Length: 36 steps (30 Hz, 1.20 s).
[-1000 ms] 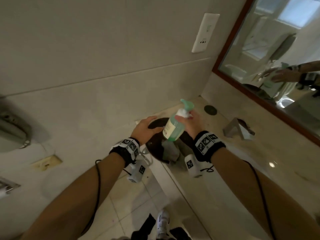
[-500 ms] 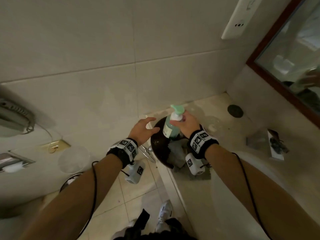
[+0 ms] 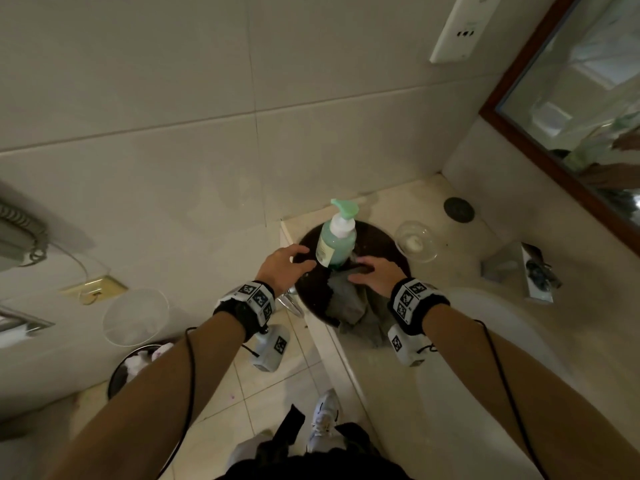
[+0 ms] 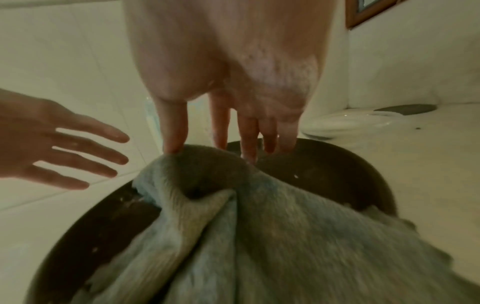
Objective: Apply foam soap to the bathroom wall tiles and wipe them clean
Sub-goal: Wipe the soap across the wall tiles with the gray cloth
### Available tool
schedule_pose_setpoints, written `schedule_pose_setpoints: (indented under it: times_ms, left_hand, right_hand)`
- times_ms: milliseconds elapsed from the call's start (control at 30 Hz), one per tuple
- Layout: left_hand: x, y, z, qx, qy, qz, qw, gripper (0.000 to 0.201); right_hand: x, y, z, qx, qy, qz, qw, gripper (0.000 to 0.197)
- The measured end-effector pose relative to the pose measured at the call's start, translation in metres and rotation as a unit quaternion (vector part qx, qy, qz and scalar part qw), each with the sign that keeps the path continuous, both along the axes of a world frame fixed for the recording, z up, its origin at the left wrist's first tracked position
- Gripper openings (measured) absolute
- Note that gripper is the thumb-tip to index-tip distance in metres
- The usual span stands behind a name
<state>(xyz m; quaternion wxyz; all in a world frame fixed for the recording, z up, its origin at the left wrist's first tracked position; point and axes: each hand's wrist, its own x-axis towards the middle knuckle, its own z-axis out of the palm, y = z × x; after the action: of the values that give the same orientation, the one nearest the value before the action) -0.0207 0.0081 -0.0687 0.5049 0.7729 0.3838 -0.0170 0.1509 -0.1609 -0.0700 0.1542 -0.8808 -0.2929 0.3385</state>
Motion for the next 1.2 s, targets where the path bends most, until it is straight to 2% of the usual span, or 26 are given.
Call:
schedule_pose_setpoints:
  times_ms: [133, 200, 267, 367, 433, 533, 667, 800, 900, 933, 1000, 1067, 1133, 1200]
  left_hand:
    - [-0.011, -0.009, -0.003, -0.011, 0.002, -0.016, 1.0, 0.042]
    - [-0.016, -0.012, -0.002, -0.01, -0.004, -0.026, 1.0, 0.043]
    - [-0.022, -0.014, 0.001, -0.01, -0.01, -0.035, 0.999, 0.043]
    - [-0.029, -0.017, 0.006, -0.015, -0.016, -0.052, 0.998, 0.043]
    - [-0.035, -0.019, 0.012, -0.018, -0.021, -0.062, 0.998, 0.041]
    - [-0.044, -0.022, 0.017, -0.01, -0.028, -0.082, 0.996, 0.04]
    - [-0.055, -0.023, 0.025, 0.001, -0.037, -0.112, 0.993, 0.042]
    - [-0.061, -0.024, 0.04, 0.005, -0.073, -0.14, 0.987, 0.055]
    - [-0.063, -0.026, 0.048, -0.006, -0.104, -0.166, 0.981, 0.068]
    - [-0.064, -0.026, 0.05, -0.019, -0.119, -0.172, 0.978, 0.069]
    - [-0.066, -0.029, 0.054, -0.057, -0.149, -0.178, 0.971, 0.064]
    - [-0.068, -0.03, 0.057, -0.082, -0.169, -0.173, 0.967, 0.048]
    - [-0.07, -0.031, 0.059, -0.076, -0.181, -0.166, 0.966, 0.031]
    - [-0.074, -0.029, 0.06, -0.076, -0.191, -0.141, 0.968, 0.025]
  right_hand:
    - [-0.013, -0.01, -0.013, -0.033, -0.046, -0.006, 0.998, 0.026]
    - [-0.02, -0.014, -0.017, -0.027, -0.076, -0.027, 0.996, 0.016]
    - [-0.026, -0.017, -0.015, -0.024, -0.099, -0.036, 0.994, 0.024]
    - [-0.033, -0.019, -0.011, -0.044, -0.093, -0.047, 0.994, 0.051]
    - [-0.039, -0.021, -0.006, -0.054, -0.086, -0.059, 0.993, 0.049]
    - [-0.05, -0.025, 0.0, -0.002, -0.066, -0.097, 0.993, 0.04]
    - [-0.065, -0.026, 0.014, 0.102, -0.013, -0.142, 0.984, 0.05]
    - [-0.086, -0.023, 0.042, 0.267, 0.068, -0.213, 0.938, 0.061]
    - [-0.106, -0.021, 0.063, 0.35, 0.131, -0.233, 0.898, 0.03]
    - [-0.111, -0.02, 0.068, 0.37, 0.137, -0.237, 0.888, 0.027]
    - [-0.119, -0.019, 0.076, 0.402, 0.157, -0.246, 0.868, 0.031]
    - [-0.127, -0.018, 0.084, 0.425, 0.184, -0.254, 0.849, 0.036]
    - [-0.131, -0.018, 0.091, 0.449, 0.208, -0.263, 0.828, 0.024]
    - [-0.137, -0.019, 0.098, 0.463, 0.218, -0.253, 0.821, 0.011]
